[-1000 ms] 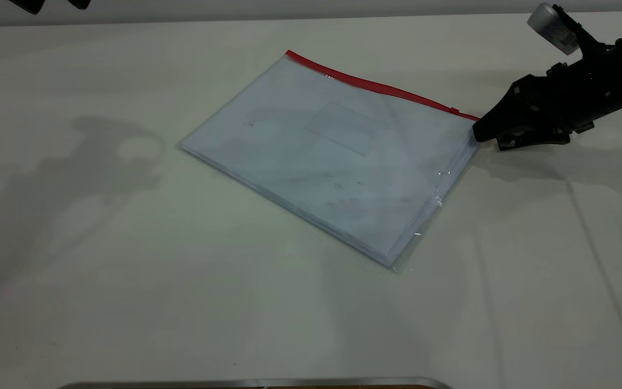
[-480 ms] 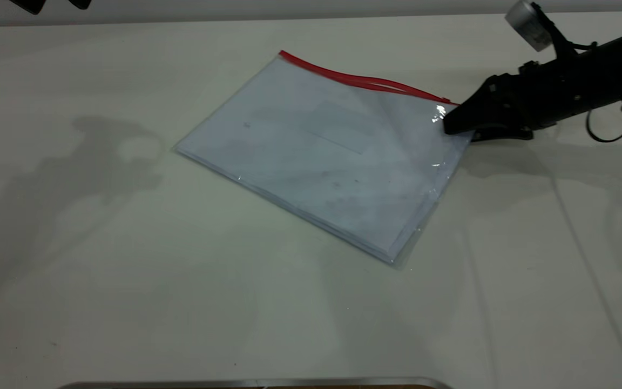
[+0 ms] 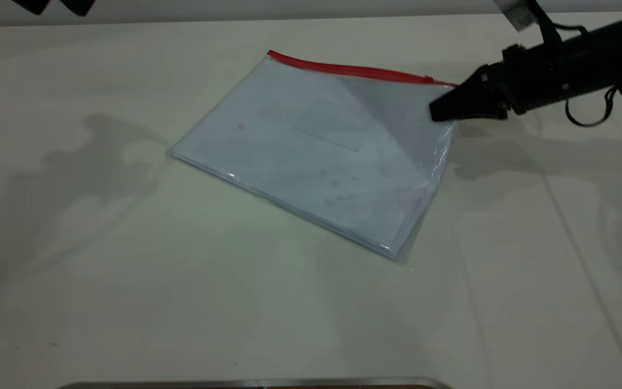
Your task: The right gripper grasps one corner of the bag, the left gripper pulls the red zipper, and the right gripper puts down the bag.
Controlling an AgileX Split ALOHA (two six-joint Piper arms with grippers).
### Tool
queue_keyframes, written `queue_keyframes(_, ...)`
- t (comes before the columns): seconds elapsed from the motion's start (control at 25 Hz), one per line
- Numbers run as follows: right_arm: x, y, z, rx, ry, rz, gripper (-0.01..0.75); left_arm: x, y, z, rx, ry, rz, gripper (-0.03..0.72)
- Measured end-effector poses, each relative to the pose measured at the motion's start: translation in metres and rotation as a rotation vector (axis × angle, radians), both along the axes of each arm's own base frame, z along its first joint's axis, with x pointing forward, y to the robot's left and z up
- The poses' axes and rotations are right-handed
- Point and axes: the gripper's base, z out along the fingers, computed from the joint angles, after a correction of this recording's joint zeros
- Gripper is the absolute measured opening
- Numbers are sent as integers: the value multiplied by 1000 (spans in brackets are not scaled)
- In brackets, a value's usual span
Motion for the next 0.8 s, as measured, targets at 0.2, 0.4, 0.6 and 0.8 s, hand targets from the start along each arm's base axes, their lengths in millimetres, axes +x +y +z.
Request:
queue_keyframes(0.2, 8, 13, 18, 17, -83, 207, 34, 8, -10, -10, -58, -40, -171, 589)
queue_keyframes(0.4, 11, 41, 26, -53, -112, 373, 34, 23, -25, -17, -175, -74, -344, 589)
queue_keyframes(0.6, 3, 78, 29, -103, -130, 527, 34, 38, -42, -28, -246, -59, -510, 589)
queue_keyframes(0.8, -7, 110, 30, -151, -130, 652, 34, 47, -67, -47, -267, -37, -679, 589)
